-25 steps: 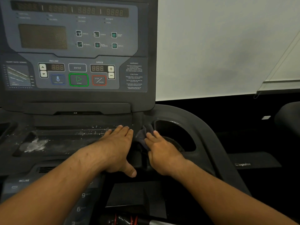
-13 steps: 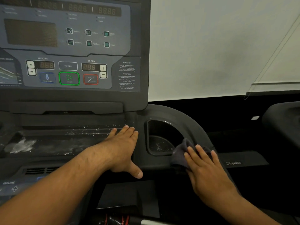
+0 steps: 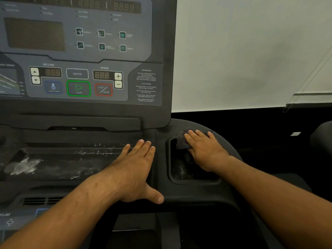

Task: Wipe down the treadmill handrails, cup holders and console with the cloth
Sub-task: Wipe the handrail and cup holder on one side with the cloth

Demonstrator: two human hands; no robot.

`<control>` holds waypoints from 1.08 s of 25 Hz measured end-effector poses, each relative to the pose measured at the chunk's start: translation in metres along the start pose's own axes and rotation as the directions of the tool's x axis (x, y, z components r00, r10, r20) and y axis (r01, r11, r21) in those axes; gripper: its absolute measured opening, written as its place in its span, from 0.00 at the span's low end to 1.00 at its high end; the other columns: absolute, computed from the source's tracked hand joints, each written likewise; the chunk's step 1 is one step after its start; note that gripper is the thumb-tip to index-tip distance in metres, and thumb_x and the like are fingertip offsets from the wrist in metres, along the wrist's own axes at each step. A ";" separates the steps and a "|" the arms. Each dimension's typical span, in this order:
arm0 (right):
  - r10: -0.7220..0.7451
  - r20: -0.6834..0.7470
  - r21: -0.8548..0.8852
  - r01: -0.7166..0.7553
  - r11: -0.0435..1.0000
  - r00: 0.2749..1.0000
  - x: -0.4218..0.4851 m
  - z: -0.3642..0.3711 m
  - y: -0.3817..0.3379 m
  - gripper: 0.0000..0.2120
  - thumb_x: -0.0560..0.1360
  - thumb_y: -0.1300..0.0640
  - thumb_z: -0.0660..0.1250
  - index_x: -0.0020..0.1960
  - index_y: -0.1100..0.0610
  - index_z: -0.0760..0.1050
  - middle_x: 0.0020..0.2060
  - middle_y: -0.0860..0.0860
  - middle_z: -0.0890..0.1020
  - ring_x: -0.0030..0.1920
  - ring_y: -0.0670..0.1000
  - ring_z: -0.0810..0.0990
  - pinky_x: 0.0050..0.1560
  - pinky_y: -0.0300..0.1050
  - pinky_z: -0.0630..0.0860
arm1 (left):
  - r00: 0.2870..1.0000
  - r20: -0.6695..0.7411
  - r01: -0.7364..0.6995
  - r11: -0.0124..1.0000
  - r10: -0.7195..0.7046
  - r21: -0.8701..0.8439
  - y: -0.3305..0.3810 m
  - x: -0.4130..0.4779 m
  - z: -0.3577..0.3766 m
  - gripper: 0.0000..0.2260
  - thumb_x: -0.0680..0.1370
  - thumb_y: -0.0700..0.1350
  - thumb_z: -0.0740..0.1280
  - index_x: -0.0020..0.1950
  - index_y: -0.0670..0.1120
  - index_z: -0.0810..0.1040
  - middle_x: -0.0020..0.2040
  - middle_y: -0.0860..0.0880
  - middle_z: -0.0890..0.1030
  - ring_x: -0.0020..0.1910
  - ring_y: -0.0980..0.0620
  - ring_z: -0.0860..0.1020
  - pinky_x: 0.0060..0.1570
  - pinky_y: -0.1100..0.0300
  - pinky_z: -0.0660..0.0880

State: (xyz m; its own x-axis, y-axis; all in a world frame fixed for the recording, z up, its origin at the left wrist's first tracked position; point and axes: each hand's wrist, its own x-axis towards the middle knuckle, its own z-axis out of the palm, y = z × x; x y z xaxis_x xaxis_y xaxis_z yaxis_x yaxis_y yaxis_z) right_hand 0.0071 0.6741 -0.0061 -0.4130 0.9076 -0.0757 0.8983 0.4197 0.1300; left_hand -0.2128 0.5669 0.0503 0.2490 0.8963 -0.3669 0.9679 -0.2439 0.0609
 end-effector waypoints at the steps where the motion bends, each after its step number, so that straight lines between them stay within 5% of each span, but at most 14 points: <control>1: -0.047 -0.014 -0.045 0.046 0.998 0.999 0.012 -0.002 -0.005 0.26 0.84 0.52 0.52 0.79 0.53 0.47 0.79 0.51 0.50 0.78 0.54 0.48 0.75 0.58 0.45 | 1.000 -0.011 0.002 1.000 -0.002 0.001 0.000 0.002 0.001 0.58 0.67 0.71 0.67 0.78 0.47 0.33 0.78 0.49 0.32 0.75 0.51 0.30 0.76 0.48 0.37; 6: -0.477 -0.044 -0.139 0.467 0.873 0.878 0.049 -0.018 -0.010 0.26 0.81 0.56 0.58 0.78 0.52 0.57 0.77 0.50 0.61 0.74 0.56 0.60 0.72 0.49 0.57 | 0.999 -0.027 -0.025 0.999 0.026 0.040 0.004 0.012 0.002 0.57 0.68 0.71 0.67 0.78 0.45 0.34 0.78 0.49 0.32 0.75 0.51 0.30 0.76 0.48 0.36; 8: -0.513 -0.043 -0.191 0.497 0.846 0.857 0.050 -0.019 -0.003 0.24 0.81 0.53 0.58 0.76 0.52 0.61 0.72 0.53 0.67 0.66 0.57 0.68 0.64 0.51 0.67 | 0.999 -0.034 -0.036 0.998 0.038 0.047 0.007 0.017 -0.001 0.56 0.69 0.71 0.66 0.78 0.46 0.34 0.78 0.49 0.32 0.75 0.51 0.30 0.76 0.49 0.35; 12: -0.209 -0.108 -0.195 0.185 0.963 0.972 0.028 -0.011 0.003 0.17 0.82 0.51 0.55 0.67 0.54 0.70 0.57 0.55 0.73 0.54 0.56 0.74 0.50 0.50 0.71 | 0.997 -0.042 -0.068 0.994 0.072 0.080 0.007 0.028 -0.003 0.56 0.68 0.71 0.66 0.79 0.46 0.35 0.79 0.49 0.33 0.75 0.52 0.30 0.75 0.49 0.35; 18: 0.097 0.039 -0.037 -0.095 0.995 0.995 -0.038 -0.030 0.020 0.15 0.82 0.49 0.54 0.61 0.52 0.76 0.53 0.53 0.74 0.50 0.55 0.77 0.44 0.48 0.73 | 0.993 0.049 -0.112 0.985 0.106 0.135 0.020 0.041 0.002 0.55 0.67 0.72 0.66 0.80 0.43 0.42 0.80 0.47 0.42 0.78 0.50 0.36 0.76 0.45 0.36; 22: 0.134 -0.124 0.267 -0.097 0.959 0.983 -0.044 -0.050 0.001 0.14 0.78 0.50 0.59 0.63 0.46 0.72 0.54 0.53 0.80 0.53 0.59 0.79 0.50 0.51 0.75 | 0.991 0.058 -0.124 0.982 0.116 0.145 0.020 0.045 0.002 0.55 0.67 0.73 0.66 0.80 0.43 0.46 0.81 0.47 0.46 0.78 0.49 0.39 0.76 0.44 0.38; 27: 0.023 0.115 0.075 -0.032 0.997 0.993 -0.005 -0.008 -0.056 0.12 0.79 0.59 0.59 0.62 0.57 0.74 0.56 0.58 0.79 0.54 0.60 0.79 0.47 0.51 0.75 | 0.989 0.116 -0.106 0.982 0.088 0.157 0.022 0.047 0.003 0.55 0.68 0.72 0.65 0.80 0.43 0.43 0.81 0.47 0.43 0.78 0.50 0.38 0.75 0.43 0.37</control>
State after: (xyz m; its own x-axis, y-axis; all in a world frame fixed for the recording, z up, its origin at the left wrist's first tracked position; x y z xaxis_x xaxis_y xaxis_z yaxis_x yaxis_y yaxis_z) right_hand -0.0424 0.6463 -0.0056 -0.3718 0.9094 -0.1862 0.9198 0.3880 0.0582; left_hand -0.1798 0.6025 0.0314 0.3272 0.8222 -0.4657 0.9187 -0.3923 -0.0470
